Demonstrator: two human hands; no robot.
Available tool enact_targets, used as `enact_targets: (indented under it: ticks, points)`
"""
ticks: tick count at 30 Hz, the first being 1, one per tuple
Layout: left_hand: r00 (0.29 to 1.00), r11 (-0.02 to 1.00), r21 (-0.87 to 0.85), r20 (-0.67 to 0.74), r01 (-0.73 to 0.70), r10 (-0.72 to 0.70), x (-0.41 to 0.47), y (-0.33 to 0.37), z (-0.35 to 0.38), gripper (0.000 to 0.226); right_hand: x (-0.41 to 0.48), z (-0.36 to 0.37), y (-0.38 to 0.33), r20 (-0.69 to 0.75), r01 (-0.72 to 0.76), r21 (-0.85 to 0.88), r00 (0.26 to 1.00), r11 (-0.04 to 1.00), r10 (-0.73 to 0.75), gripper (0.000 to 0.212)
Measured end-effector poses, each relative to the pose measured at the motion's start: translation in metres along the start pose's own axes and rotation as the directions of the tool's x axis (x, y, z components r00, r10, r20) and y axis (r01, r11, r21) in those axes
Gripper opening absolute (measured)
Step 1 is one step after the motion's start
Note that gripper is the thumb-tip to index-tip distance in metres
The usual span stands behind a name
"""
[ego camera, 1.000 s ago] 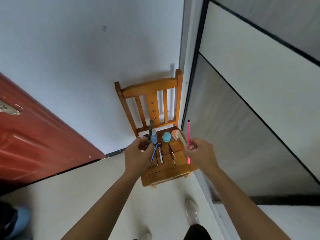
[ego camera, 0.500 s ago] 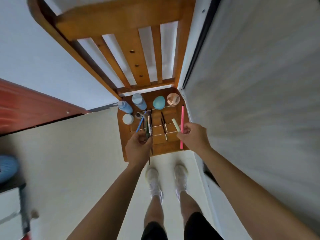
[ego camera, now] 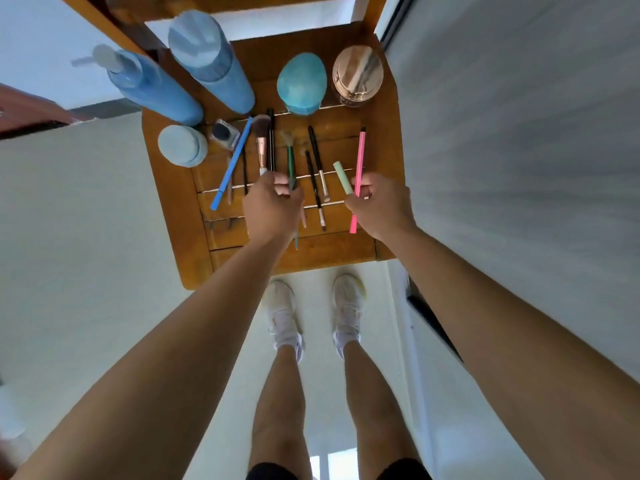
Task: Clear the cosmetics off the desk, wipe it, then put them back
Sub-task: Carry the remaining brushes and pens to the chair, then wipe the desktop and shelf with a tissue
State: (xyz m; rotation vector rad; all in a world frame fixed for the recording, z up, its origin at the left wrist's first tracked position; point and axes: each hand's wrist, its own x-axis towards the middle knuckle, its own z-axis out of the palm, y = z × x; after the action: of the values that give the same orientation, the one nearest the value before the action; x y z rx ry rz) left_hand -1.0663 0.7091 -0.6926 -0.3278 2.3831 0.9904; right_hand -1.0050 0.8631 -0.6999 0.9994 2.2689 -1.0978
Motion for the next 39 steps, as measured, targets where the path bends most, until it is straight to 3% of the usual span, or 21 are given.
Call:
enact_targets:
  ticks: [7, 14, 20, 24, 28, 33, 36, 39]
  points:
    - [0.998, 0.995, 0.071, 0.005, -0.062, 0.062, -0.019, -0.008, 0.003, 0.041, -0.017, -0.004, 0.011, -0.059, -0.009, -0.190, 0.998, 0.982, -0.002, 0.047]
    - [0.986, 0.968, 0.190, 0.066, -0.165, 0.156, -0.033, -0.018, -0.011, 0.050, -0.023, -0.008, 0.018, -0.078, -0.036, -0.212, 0.997, 0.977, 0.020, 0.051]
    - [0.939, 0.875, 0.370, -0.015, -0.313, 0.342, -0.059, -0.001, -0.053, 0.060, -0.055, -0.033, -0.009, -0.133, 0.130, -0.394, 0.972, 0.910, -0.196, 0.063]
    - [0.914, 0.837, 0.451, -0.101, -0.309, 0.393, -0.091, 0.047, -0.120, 0.066, -0.093, -0.083, -0.063, -0.154, 0.254, -0.487, 0.917, 0.836, -0.368, 0.066]
    - [0.859, 0.824, 0.471, -0.226, -0.316, 0.459, -0.141, 0.109, -0.213, 0.063, -0.146, -0.140, -0.148, -0.182, 0.399, -0.483, 0.825, 0.779, -0.535, 0.063]
    - [0.743, 0.804, 0.530, -0.416, -0.270, 0.524, -0.213, 0.153, -0.337, 0.060, -0.212, -0.180, -0.272, -0.179, 0.610, -0.446, 0.656, 0.655, -0.733, 0.066]
    - [0.661, 0.835, 0.526, -0.572, -0.159, 0.486, -0.259, 0.159, -0.419, 0.062, -0.259, -0.177, -0.351, -0.153, 0.748, -0.398, 0.517, 0.531, -0.842, 0.065]
    - [0.544, 0.854, 0.519, -0.708, -0.033, 0.451, -0.303, 0.140, -0.495, 0.060, -0.313, -0.161, -0.427, -0.162, 0.862, -0.349, 0.332, 0.369, -0.929, 0.063]
